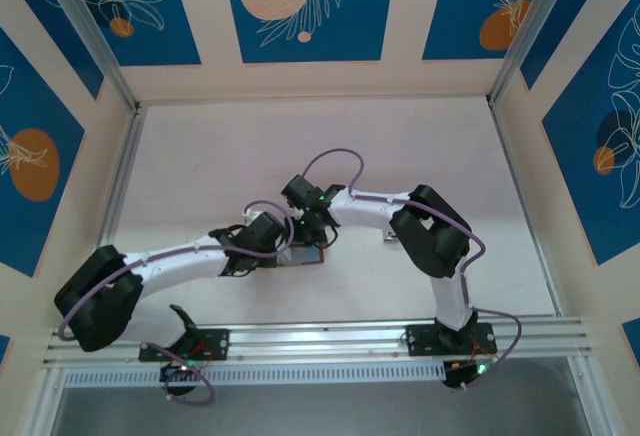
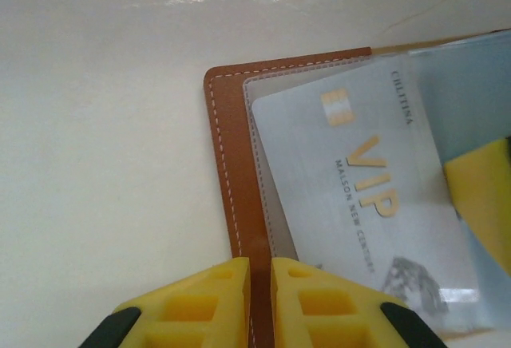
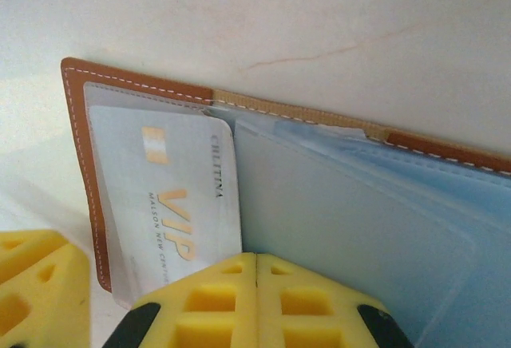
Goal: Put the credit cards into the card holder
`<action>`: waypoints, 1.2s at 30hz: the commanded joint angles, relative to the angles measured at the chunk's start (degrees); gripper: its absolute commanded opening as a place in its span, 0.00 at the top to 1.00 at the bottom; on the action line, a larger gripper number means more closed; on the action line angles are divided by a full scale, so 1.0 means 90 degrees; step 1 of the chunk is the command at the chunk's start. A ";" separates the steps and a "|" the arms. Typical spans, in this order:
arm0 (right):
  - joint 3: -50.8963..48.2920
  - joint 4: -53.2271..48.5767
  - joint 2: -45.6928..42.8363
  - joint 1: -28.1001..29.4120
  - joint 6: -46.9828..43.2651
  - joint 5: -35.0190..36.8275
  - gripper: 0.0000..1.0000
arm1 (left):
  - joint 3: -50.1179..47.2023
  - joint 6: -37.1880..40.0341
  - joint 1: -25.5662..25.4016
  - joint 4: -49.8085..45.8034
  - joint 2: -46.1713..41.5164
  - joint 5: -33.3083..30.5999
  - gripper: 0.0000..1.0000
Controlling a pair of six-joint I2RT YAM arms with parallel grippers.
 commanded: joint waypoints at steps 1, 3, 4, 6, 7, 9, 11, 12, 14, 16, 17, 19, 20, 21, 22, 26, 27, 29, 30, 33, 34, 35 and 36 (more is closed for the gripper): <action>-0.0129 -0.0099 0.0174 0.0038 -0.0023 -0.0021 1.00 | -0.0098 -0.0126 0.0070 -0.0547 -0.0216 0.0034 0.86; -0.0128 -0.0116 0.0174 0.0038 -0.0055 -0.0038 1.00 | -0.0187 -0.0124 0.0098 -0.0538 -0.0170 0.0038 0.86; -0.0119 -0.0122 0.0182 0.0038 -0.0079 -0.0044 1.00 | -0.0236 -0.0121 0.0103 -0.0487 -0.0122 0.0061 0.87; -0.0103 -0.0165 0.0175 0.0033 -0.0108 -0.0040 1.00 | -0.0255 -0.0107 0.0104 -0.0434 0.0022 0.0086 0.89; -0.0103 -0.0182 0.0168 0.0038 -0.0119 -0.0033 1.00 | -0.0241 -0.0097 0.0108 -0.0412 0.0106 0.0077 0.90; -0.0100 -0.0185 0.0156 0.0033 -0.0141 -0.0040 1.00 | -0.0244 -0.0078 0.0117 -0.0321 0.0240 0.0067 0.92; -0.0090 -0.0197 0.0153 0.0038 -0.0163 -0.0066 1.00 | -0.0208 -0.0050 0.0116 -0.0268 0.0388 0.0082 0.94; -0.0090 -0.0200 0.0154 0.0038 -0.0160 -0.0067 1.00 | -0.0214 -0.0041 0.0113 -0.0225 0.0447 0.0094 0.95; -0.0095 -0.0190 0.0144 0.0045 -0.0165 -0.0080 1.00 | -0.0253 -0.0021 0.0116 -0.0133 0.0552 0.0117 0.96; -0.0099 -0.0158 0.0151 0.0072 -0.0134 -0.0132 1.00 | -0.0308 -0.0007 0.0112 0.0005 0.0681 0.0200 0.98; -0.0108 -0.0125 0.0154 0.0086 -0.0103 -0.0195 1.00 | -0.0324 -0.0017 0.0104 0.0030 0.0735 0.0222 0.98; -0.0119 -0.0019 0.0173 0.0139 -0.0025 -0.0351 1.00 | -0.0365 -0.0047 0.0084 0.0098 0.0805 0.0232 0.98; -0.0119 0.0012 0.0182 0.0187 0.0005 -0.0392 1.00 | -0.0396 -0.0057 0.0073 0.0146 0.0807 0.0238 0.98; -0.0128 0.0069 0.0183 0.0210 0.0052 -0.0454 1.00 | -0.0418 -0.0072 0.0068 0.0181 0.0808 0.0254 0.98; -0.0156 0.0145 0.0188 0.0228 0.0097 -0.0526 1.00 | -0.0420 -0.0083 0.0062 0.0201 0.0804 0.0260 0.98; -0.0207 0.0384 0.0231 0.0242 0.0219 -0.0801 1.00 | -0.0386 -0.0092 0.0028 0.0217 0.0851 0.0267 0.98; -0.0221 0.0421 0.0232 0.0258 0.0255 -0.0836 1.00 | -0.0375 -0.0087 0.0025 0.0227 0.0857 0.0272 0.98; -0.0254 0.0503 0.0232 0.0283 0.0310 -0.0893 1.00 | -0.0371 -0.0097 0.0007 0.0250 0.0866 0.0286 0.98; -0.0272 0.0547 0.0242 0.0305 0.0328 -0.0889 1.00 | -0.0382 -0.0106 0.0004 0.0265 0.0866 0.0282 0.98; -0.0285 0.0730 0.0317 0.0340 0.0410 -0.0981 1.00 | -0.0387 -0.0107 -0.0017 0.0321 0.0900 0.0303 0.98; -0.0275 0.0814 0.0353 0.0350 0.0444 -0.1031 1.00 | -0.0371 -0.0107 -0.0019 0.0329 0.0922 0.0310 0.98; -0.0275 0.0886 0.0376 0.0359 0.0474 -0.1045 1.00 | -0.0363 -0.0107 -0.0024 0.0335 0.0929 0.0316 0.98; -0.0284 0.0974 0.0371 0.0373 0.0525 -0.1003 1.00 | -0.0363 -0.0118 -0.0025 0.0347 0.0943 0.0311 0.98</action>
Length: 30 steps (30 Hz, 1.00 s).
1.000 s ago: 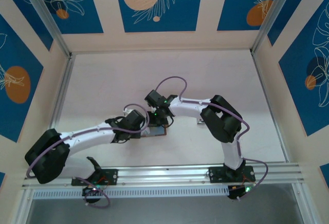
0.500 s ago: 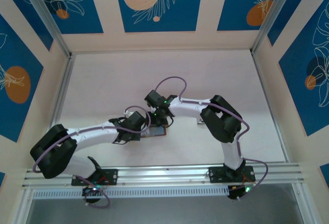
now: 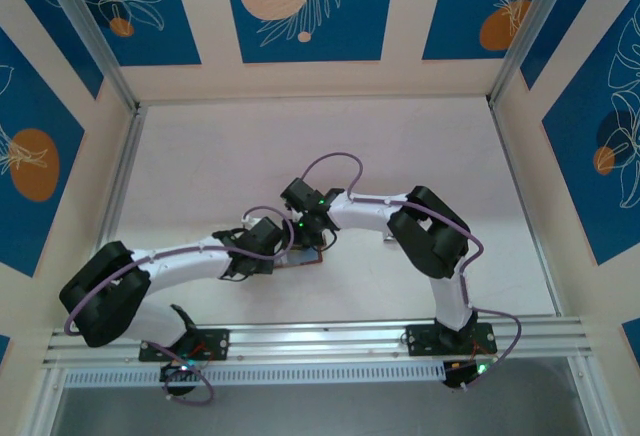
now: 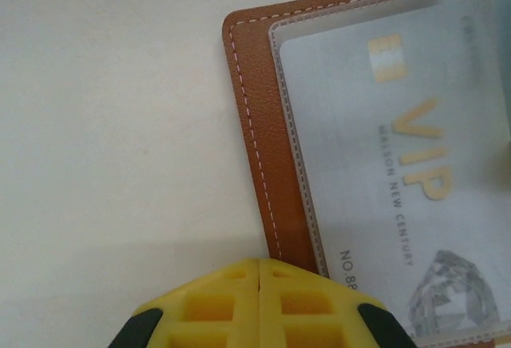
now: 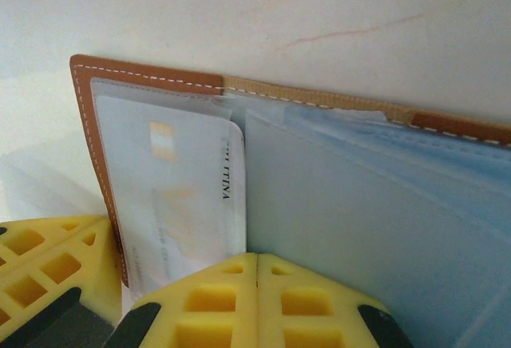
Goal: Put the credit cards into the card holder
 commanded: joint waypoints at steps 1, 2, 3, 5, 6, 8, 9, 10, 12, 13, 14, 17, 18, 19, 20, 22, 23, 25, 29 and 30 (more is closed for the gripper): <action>-0.0141 0.0605 0.0313 0.0266 0.0251 -0.0592 1.00 | -0.0239 -0.0114 -0.0033 0.0545 0.0492 0.0353 0.98; -0.0163 0.0634 0.0258 0.0266 0.0277 -0.0504 1.00 | -0.0234 -0.0112 -0.0032 0.0554 0.0490 0.0353 0.98; -0.0204 0.0638 0.0139 0.0252 0.0266 -0.0359 1.00 | -0.0233 -0.0109 -0.0031 0.0567 0.0493 0.0362 0.98; -0.0242 0.0501 -0.0167 0.0243 0.0168 0.0068 1.00 | -0.0224 -0.0092 -0.0041 0.0608 0.0478 0.0391 0.98; -0.0219 0.0333 -0.0342 0.0250 0.0061 0.0302 1.00 | -0.0208 -0.0075 -0.0042 0.0627 0.0468 0.0408 0.98; -0.0088 -0.0098 -0.0632 0.0232 -0.0184 0.0692 1.00 | -0.0186 0.0008 -0.0051 0.0697 0.0456 0.0458 0.98; 0.0032 -0.0370 -0.0734 0.0199 -0.0332 0.0834 0.98 | -0.0172 0.0050 -0.0065 0.0748 0.0480 0.0492 0.98; 0.0137 -0.0615 -0.0814 0.0149 -0.0465 0.0938 0.96 | -0.0158 0.0104 -0.0075 0.0793 0.0501 0.0517 0.98; 0.0276 -0.0944 -0.0971 0.0044 -0.0704 0.1056 0.91 | -0.0116 0.0140 -0.0100 0.0868 0.0567 0.0571 0.98; 0.0352 -0.1134 -0.1052 -0.0013 -0.0830 0.1117 0.89 | -0.0080 0.0152 -0.0114 0.0900 0.0596 0.0594 0.98; 0.0409 -0.1267 -0.1111 -0.0063 -0.0942 0.1166 0.87 | -0.0054 0.0155 -0.0139 0.0910 0.0615 0.0606 0.98; 0.0510 -0.1686 -0.1242 -0.0276 -0.1252 0.1205 0.83 | 0.0047 0.0126 -0.0184 0.0907 0.0684 0.0606 0.98; 0.0555 -0.1817 -0.1229 -0.0348 -0.1358 0.1184 0.82 | 0.0083 0.0107 -0.0200 0.0899 0.0708 0.0609 0.98; 0.0569 -0.1904 -0.1195 -0.0397 -0.1450 0.1198 0.82 | 0.0105 0.0094 -0.0214 0.0902 0.0718 0.0606 0.98; 0.0569 -0.1949 -0.1170 -0.0429 -0.1503 0.1245 0.82 | 0.0109 0.0080 -0.0236 0.0904 0.0727 0.0590 0.98; 0.0576 -0.1999 -0.1083 -0.0508 -0.1622 0.1297 0.79 | 0.0137 0.0029 -0.0265 0.0909 0.0732 0.0553 0.98; 0.0583 -0.2010 -0.1029 -0.0529 -0.1663 0.1276 0.77 | 0.0152 0.0010 -0.0280 0.0904 0.0746 0.0531 0.98; 0.0613 -0.2029 -0.0896 -0.0596 -0.1699 0.1300 0.74 | 0.0198 -0.0028 -0.0305 0.0872 0.0781 0.0481 0.98; 0.0656 -0.1893 -0.0686 -0.0583 -0.1828 0.1165 0.70 | 0.0298 -0.0118 -0.0334 0.0744 0.0835 0.0426 0.98; 0.0690 -0.1893 -0.0630 -0.0537 -0.1865 0.1206 0.70 | 0.0319 -0.0145 -0.0344 0.0695 0.0830 0.0411 0.98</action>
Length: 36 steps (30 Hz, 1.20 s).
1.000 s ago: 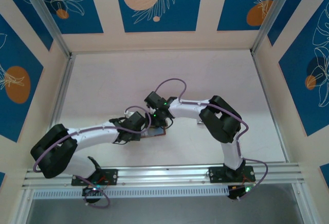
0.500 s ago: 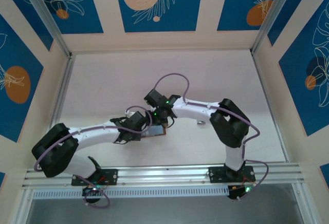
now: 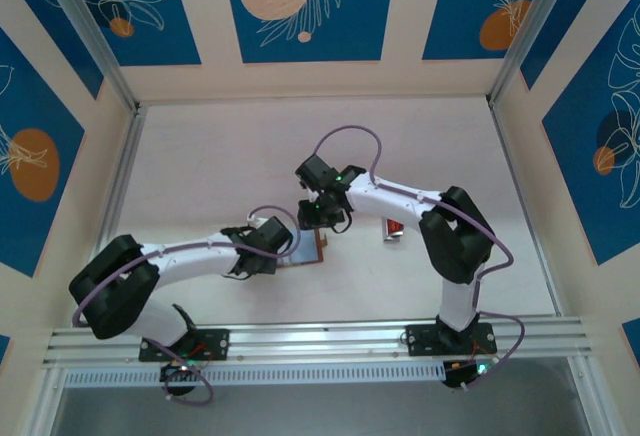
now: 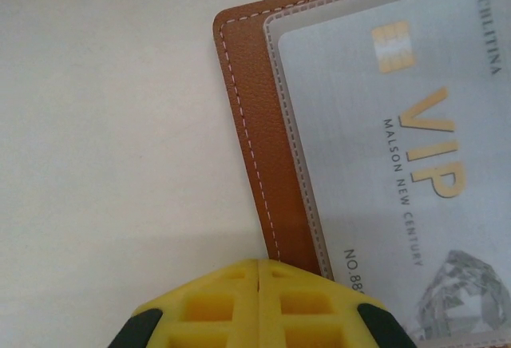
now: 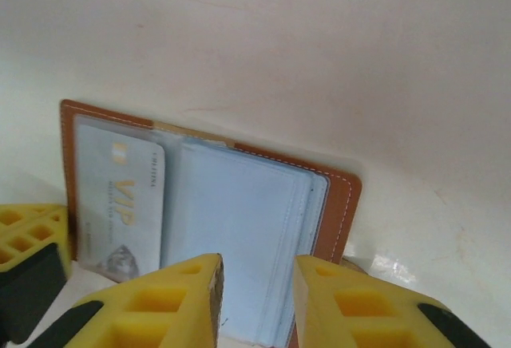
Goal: Put the credit cards into the card holder
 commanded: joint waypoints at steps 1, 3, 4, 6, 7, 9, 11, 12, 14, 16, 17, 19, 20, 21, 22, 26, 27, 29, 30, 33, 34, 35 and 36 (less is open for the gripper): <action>0.0198 -0.0169 0.0217 0.0090 -0.0260 0.0030 0.69 | -0.0057 -0.0184 -0.0110 0.1032 0.0430 0.0623 0.98; 0.0232 -0.0137 0.0334 0.0135 -0.0283 0.0051 0.69 | -0.0055 -0.0199 -0.0118 0.0964 0.0376 0.0582 0.98; 0.0272 -0.0153 0.0399 0.0145 -0.0274 0.0060 0.69 | -0.0080 -0.0199 -0.0121 0.0932 0.0342 0.0579 0.98; 0.0320 -0.0151 0.0492 0.0187 -0.0253 0.0090 0.69 | -0.0103 -0.0199 -0.0129 0.0915 0.0293 0.0613 0.98; 0.0353 -0.0132 0.0537 0.0203 -0.0260 0.0100 0.69 | -0.0098 -0.0151 -0.0128 0.0938 0.0270 0.0639 0.98; 0.0456 -0.0147 0.0660 0.0244 -0.0261 0.0090 0.69 | -0.0081 -0.0114 -0.0138 0.0892 0.0252 0.0588 0.98; 0.0579 -0.0214 0.0782 0.0308 -0.0263 0.0192 0.69 | -0.0106 -0.0093 -0.0140 0.0876 0.0261 0.0532 0.97; 0.0633 -0.0258 0.0854 0.0326 -0.0263 0.0251 0.68 | -0.0144 -0.0087 -0.0138 0.0930 0.0280 0.0555 0.97; 0.0728 -0.0315 0.0953 0.0331 -0.0248 0.0251 0.68 | -0.0208 -0.0065 -0.0139 0.1068 0.0328 0.0645 0.97; 0.0757 -0.0296 0.1034 0.0367 -0.0262 0.0259 0.68 | -0.0261 -0.0053 -0.0138 0.1193 0.0409 0.0698 0.97; 0.0790 -0.0319 0.1083 0.0379 -0.0272 0.0303 0.68 | -0.0268 -0.0060 -0.0138 0.1221 0.0436 0.0693 0.98; 0.0843 -0.0435 0.1226 0.0409 -0.0272 0.0479 0.68 | -0.0322 -0.0086 -0.0138 0.1285 0.0411 0.0688 0.98; 0.0805 -0.0435 0.1234 0.0419 -0.0263 0.0533 0.68 | -0.0343 -0.0106 -0.0139 0.1321 0.0386 0.0688 0.98; 0.0740 -0.0405 0.1225 0.0424 -0.0248 0.0556 0.68 | -0.0373 -0.0119 -0.0143 0.1347 0.0354 0.0681 0.98; 0.0707 -0.0378 0.1206 0.0432 -0.0234 0.0559 0.68 | -0.0394 -0.0126 -0.0138 0.1369 0.0336 0.0678 0.98; 0.0695 -0.0338 0.1283 0.0538 -0.0225 0.0506 0.68 | -0.0433 -0.0131 -0.0143 0.1474 0.0421 0.0695 0.98; 0.0680 -0.0273 0.1342 0.0572 -0.0200 0.0309 0.68 | -0.0433 -0.0131 -0.0138 0.1516 0.0448 0.0717 0.98; 0.0612 -0.0124 0.1432 0.0629 -0.0125 -0.0098 0.68 | -0.0433 -0.0121 -0.0138 0.1556 0.0468 0.0715 0.98; 0.0541 0.0006 0.1448 0.0625 -0.0068 -0.0359 0.68 | -0.0433 -0.0132 -0.0138 0.1564 0.0473 0.0699 0.98; 0.0313 0.0381 0.1377 0.0620 0.0086 -0.0950 0.68 | -0.0452 -0.0141 -0.0138 0.1631 0.0527 0.0727 0.98; 0.0254 0.0477 0.1339 0.0613 0.0115 -0.1101 0.67 | -0.0467 -0.0141 -0.0138 0.1650 0.0544 0.0736 0.98; 0.0209 0.0586 0.1298 0.0587 0.0150 -0.1276 0.67 | -0.0462 -0.0145 -0.0138 0.1665 0.0569 0.0738 0.98; 0.0186 0.0661 0.1275 0.0549 0.0183 -0.1432 0.67 | -0.0462 -0.0141 -0.0138 0.1683 0.0584 0.0747 0.98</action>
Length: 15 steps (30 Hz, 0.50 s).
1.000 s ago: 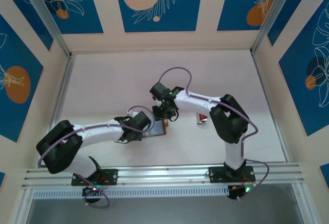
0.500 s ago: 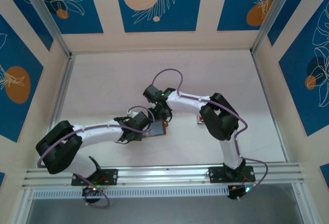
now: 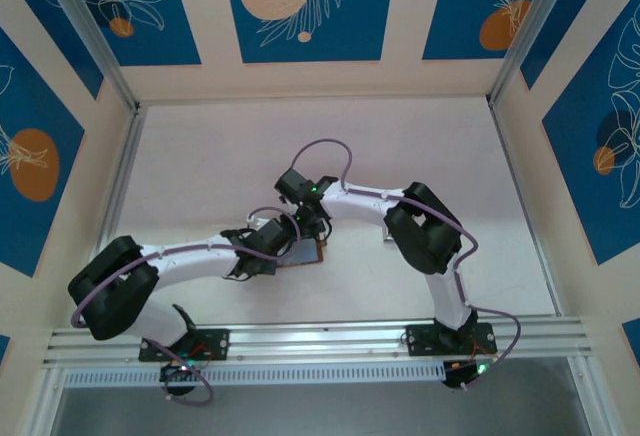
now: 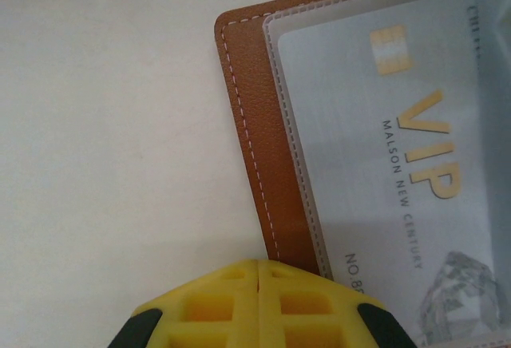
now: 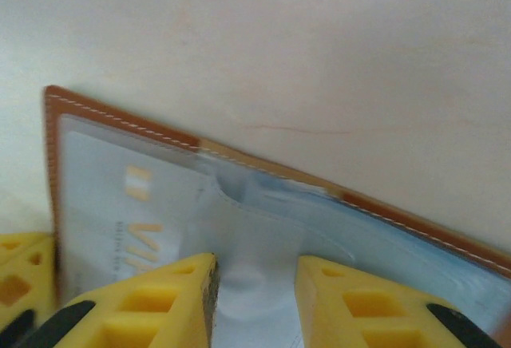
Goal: Put the credit cards into the card holder
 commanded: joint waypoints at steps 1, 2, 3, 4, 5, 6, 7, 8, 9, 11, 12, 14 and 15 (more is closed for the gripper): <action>-0.0326 0.0265 0.0117 0.0022 0.0213 -0.1147 0.66 | -0.0344 -0.0070 -0.0072 0.1536 0.0634 0.0858 0.98; -0.0355 0.0349 0.0107 -0.0019 0.0237 -0.1302 0.66 | -0.0346 -0.0064 -0.0072 0.1558 0.0634 0.0859 0.98; -0.0384 0.0454 0.0097 -0.0060 0.0291 -0.1490 0.66 | -0.0353 -0.0057 -0.0072 0.1577 0.0634 0.0866 0.98; -0.0416 0.0567 0.0092 -0.0106 0.0347 -0.1682 0.66 | -0.0346 -0.0037 -0.0072 0.1591 0.0623 0.0869 0.98; -0.0438 0.0663 0.0095 -0.0148 0.0402 -0.1836 0.65 | -0.0342 -0.0015 -0.0077 0.1595 0.0607 0.0883 0.98; -0.0474 0.0788 0.0082 -0.0191 0.0463 -0.2015 0.65 | -0.0343 0.0021 -0.0077 0.1620 0.0587 0.0897 0.97; -0.0502 0.0909 0.0077 -0.0234 0.0528 -0.2176 0.65 | -0.0339 0.0068 -0.0073 0.1633 0.0550 0.0925 0.95; -0.0516 0.0981 0.0089 -0.0254 0.0570 -0.2279 0.65 | -0.0349 0.0102 -0.0084 0.1669 0.0497 0.0951 0.94; -0.0523 0.1040 0.0096 -0.0291 0.0612 -0.2360 0.65 | -0.0364 0.0141 -0.0094 0.1691 0.0399 0.0956 0.92; -0.0511 0.1025 0.0164 -0.0359 0.0645 -0.2381 0.65 | -0.0398 0.0202 -0.0131 0.1654 0.0141 0.0892 0.88; -0.0490 0.0987 0.0201 -0.0383 0.0652 -0.2371 0.65 | -0.0413 0.0218 -0.0167 0.1582 -0.0026 0.0808 0.86; -0.0498 0.0967 0.0267 -0.0441 0.0675 -0.2414 0.65 | -0.0444 0.0247 -0.0232 0.1380 -0.0354 0.0632 0.82; -0.0512 0.0953 0.0282 -0.0464 0.0684 -0.2428 0.65 | -0.0468 0.0262 -0.0270 0.1273 -0.0534 0.0542 0.81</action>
